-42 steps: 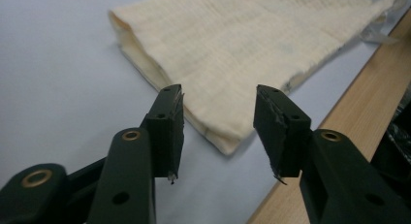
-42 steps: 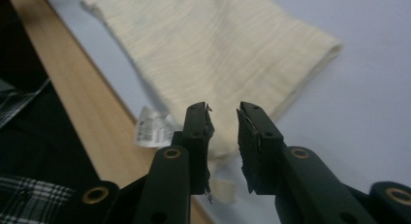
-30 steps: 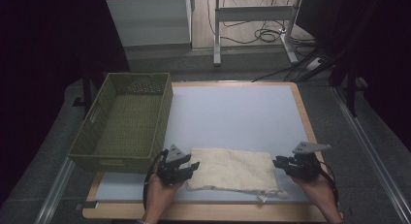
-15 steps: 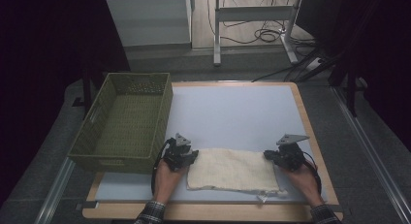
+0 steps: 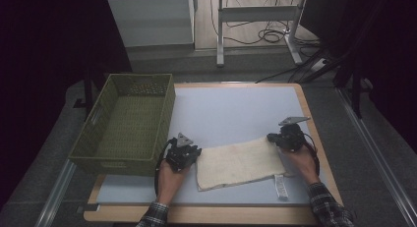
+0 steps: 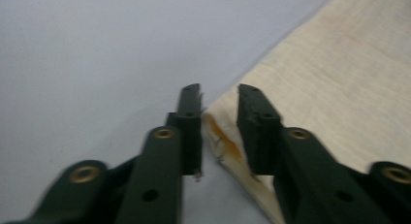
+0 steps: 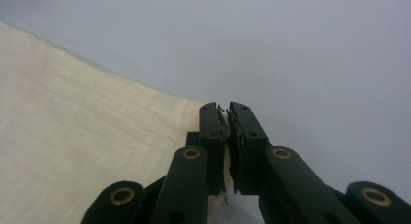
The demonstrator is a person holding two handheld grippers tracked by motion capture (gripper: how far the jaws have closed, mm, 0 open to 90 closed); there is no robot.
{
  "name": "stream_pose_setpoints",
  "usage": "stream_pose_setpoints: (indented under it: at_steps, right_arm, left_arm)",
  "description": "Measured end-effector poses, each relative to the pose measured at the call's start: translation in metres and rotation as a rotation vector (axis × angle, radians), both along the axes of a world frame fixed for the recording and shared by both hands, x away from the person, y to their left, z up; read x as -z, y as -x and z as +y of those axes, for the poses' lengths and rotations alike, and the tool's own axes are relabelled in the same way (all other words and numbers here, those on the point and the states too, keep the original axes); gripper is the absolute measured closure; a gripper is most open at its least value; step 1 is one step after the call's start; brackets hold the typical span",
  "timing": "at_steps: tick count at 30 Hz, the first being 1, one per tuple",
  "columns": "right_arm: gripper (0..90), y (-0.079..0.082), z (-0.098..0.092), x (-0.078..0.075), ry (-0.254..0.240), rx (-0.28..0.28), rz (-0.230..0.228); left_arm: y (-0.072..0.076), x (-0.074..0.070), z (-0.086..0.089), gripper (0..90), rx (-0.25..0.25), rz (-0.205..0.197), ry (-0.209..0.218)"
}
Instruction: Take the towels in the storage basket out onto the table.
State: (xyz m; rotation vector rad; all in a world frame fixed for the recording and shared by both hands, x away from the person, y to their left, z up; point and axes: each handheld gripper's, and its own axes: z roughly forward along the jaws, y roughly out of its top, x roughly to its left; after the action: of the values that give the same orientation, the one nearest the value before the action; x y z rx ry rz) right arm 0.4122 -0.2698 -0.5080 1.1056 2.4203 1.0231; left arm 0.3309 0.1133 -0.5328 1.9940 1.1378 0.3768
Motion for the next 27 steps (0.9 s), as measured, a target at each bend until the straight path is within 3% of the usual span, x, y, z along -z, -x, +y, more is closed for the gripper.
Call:
stream_pose_setpoints:
  at_steps: [6,11,12,20,27]
  right_arm:
    - [79.2,0.006,-0.01,-0.002,-0.065,0.017,0.008]
    - [74.9,0.018,-0.013,-0.007,-0.065,-0.002,0.009]
    - [73.7,0.021,-0.013,-0.007,-0.067,-0.006,0.008]
    - [65.2,0.046,-0.009,-0.01,-0.067,-0.078,0.038]
    - [63.1,0.069,0.002,-0.007,-0.063,-0.131,0.057]
  left_arm:
    - [-0.006,0.006,0.0,52.5,-0.017,-0.005,-0.048]
    - [-0.011,0.011,-0.002,46.0,-0.032,0.004,-0.061]
    - [-0.012,0.012,-0.001,45.8,-0.036,0.006,-0.046]
    - [-0.012,0.013,-0.001,43.7,-0.029,-0.003,-0.061]
    - [-0.012,0.013,-0.001,43.5,-0.03,-0.002,-0.055]
